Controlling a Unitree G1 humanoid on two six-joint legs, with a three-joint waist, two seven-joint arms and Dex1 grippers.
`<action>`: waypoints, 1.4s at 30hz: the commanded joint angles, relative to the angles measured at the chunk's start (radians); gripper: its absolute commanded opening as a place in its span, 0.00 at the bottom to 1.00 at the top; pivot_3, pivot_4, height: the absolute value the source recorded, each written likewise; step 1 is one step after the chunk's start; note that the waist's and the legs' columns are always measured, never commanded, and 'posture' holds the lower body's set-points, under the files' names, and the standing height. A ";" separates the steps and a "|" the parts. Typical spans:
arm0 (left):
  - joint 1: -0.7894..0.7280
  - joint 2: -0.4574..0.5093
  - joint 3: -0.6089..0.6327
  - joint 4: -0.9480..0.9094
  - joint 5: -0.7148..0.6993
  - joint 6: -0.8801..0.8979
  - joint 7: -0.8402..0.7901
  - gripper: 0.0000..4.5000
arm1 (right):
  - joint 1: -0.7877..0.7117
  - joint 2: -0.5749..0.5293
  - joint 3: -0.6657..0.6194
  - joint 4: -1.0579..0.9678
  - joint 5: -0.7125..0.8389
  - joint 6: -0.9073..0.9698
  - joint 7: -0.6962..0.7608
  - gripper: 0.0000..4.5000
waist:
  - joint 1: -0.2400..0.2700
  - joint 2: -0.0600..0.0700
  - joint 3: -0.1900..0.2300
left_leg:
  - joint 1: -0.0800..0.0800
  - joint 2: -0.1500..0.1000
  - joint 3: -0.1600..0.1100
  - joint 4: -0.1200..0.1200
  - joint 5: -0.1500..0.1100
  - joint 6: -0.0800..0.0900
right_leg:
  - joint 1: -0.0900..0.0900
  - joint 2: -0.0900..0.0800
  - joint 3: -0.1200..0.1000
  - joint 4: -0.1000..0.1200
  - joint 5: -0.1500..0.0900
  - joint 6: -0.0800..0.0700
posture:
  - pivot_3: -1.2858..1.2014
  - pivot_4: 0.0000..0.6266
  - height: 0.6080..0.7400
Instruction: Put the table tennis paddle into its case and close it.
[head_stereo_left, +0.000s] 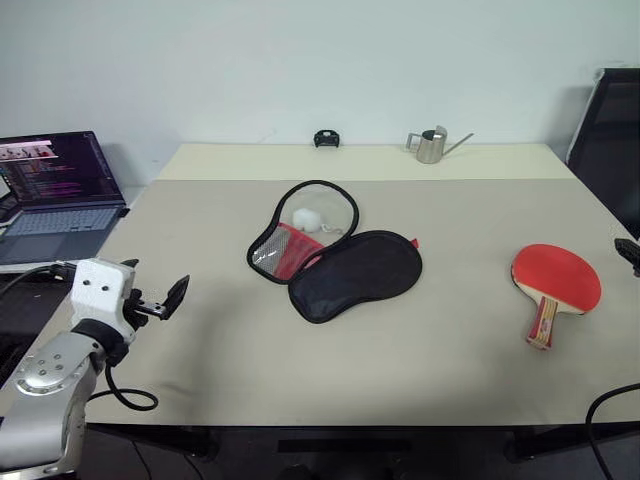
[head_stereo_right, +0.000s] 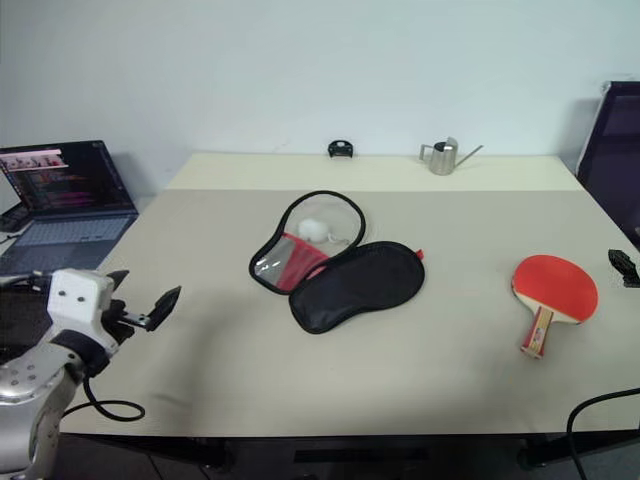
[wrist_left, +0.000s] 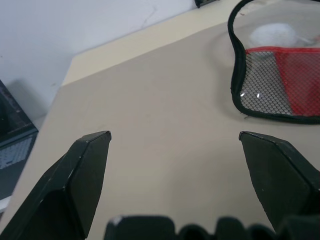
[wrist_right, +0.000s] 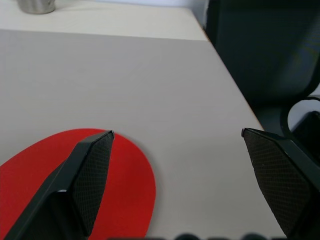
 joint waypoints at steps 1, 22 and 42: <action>-0.047 0.005 -0.016 0.036 0.028 -0.040 -0.001 1.00 | -0.030 -0.052 0.006 -0.027 -0.019 0.006 0.017 1.00 | 0.000 0.000 0.000 | 0.000 0.000 0.000 0.000 0.000 0.000 | 0.000 0.000 0.000 0.000 0.000 0.000 | 0.52 0.24 1.00; -0.049 0.006 0.034 0.105 -0.016 -0.098 -0.073 1.00 | -0.024 0.001 0.005 -0.062 -0.022 0.009 0.081 1.00 | -0.001 0.000 0.000 | 0.000 0.000 0.000 0.000 0.000 0.000 | 0.000 0.000 0.000 0.000 0.000 0.000 | 0.52 0.24 1.00; -0.092 0.074 0.061 0.182 -0.059 -0.149 -0.205 1.00 | 0.127 0.044 0.032 -0.295 0.035 0.088 0.389 1.00 | -0.001 0.000 0.000 | 0.000 0.000 0.000 0.000 0.000 0.000 | 0.000 0.000 0.000 0.000 0.000 0.000 | 0.52 0.24 1.00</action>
